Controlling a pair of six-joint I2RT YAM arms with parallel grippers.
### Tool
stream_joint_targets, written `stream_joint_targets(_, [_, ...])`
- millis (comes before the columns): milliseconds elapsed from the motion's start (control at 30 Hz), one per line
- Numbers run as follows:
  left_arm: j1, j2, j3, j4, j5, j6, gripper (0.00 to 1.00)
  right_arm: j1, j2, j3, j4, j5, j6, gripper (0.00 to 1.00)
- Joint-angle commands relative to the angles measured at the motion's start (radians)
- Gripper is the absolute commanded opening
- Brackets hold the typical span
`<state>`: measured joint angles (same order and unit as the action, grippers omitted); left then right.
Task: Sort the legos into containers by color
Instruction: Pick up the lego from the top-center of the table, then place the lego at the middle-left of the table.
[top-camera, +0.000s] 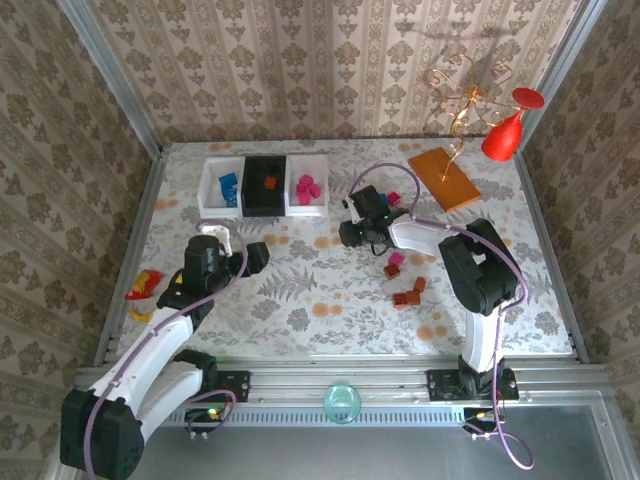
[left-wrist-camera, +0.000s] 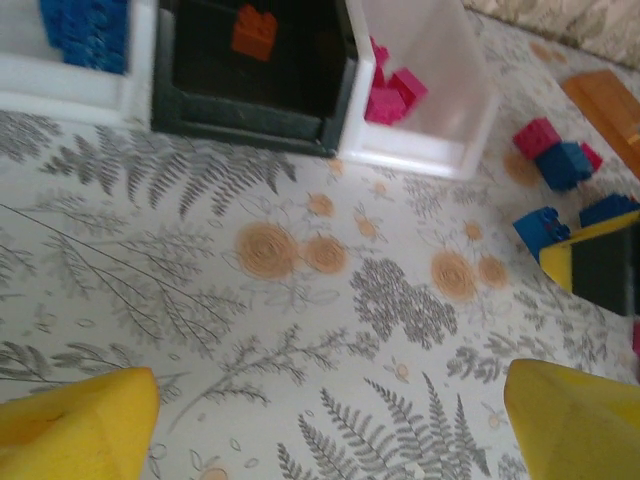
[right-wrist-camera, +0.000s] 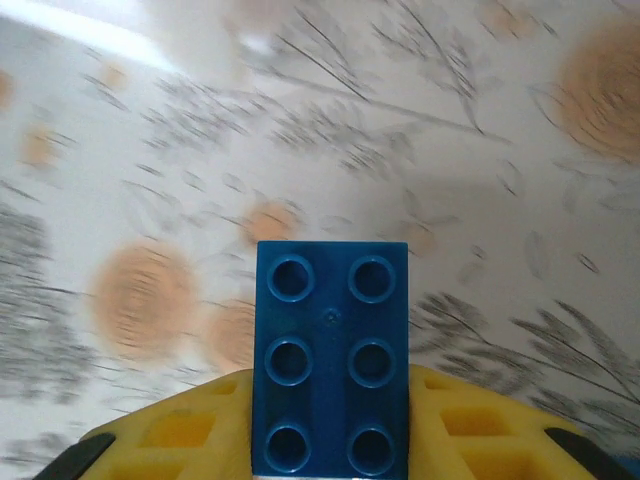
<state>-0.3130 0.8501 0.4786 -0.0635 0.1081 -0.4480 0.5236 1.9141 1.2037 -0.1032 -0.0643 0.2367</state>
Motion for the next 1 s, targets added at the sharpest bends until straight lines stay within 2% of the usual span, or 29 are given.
stream_joint_targets(0, [0.047,-0.016,0.064,-0.010,0.023,0.030,0.91,0.051,-0.008,0.039,0.158,-0.131,0.071,0.34])
stream_joint_targets(200, [0.149,-0.006,0.078,-0.019,0.047,0.014,0.92,0.123,0.110,0.187,0.228,-0.195,0.144,0.34])
stream_joint_targets(300, [0.193,0.013,0.063,-0.023,0.081,-0.009,0.92,0.163,0.168,0.244,0.212,-0.191,0.158,0.34])
stream_joint_targets(533, [0.280,0.007,-0.016,0.001,0.085,-0.066,0.91,0.229,0.299,0.369,0.150,-0.182,0.194,0.34])
stream_joint_targets(667, [0.302,0.004,-0.046,0.012,0.093,-0.080,0.91,0.255,0.360,0.422,0.117,-0.168,0.220,0.36])
stream_joint_targets(833, [0.302,0.009,-0.058,0.016,0.100,-0.077,0.90,0.272,0.396,0.468,0.113,-0.213,0.254,0.45])
stream_joint_targets(967, [0.293,0.027,-0.067,0.038,0.113,-0.089,0.88,0.269,0.353,0.449,0.117,-0.256,0.259,0.54])
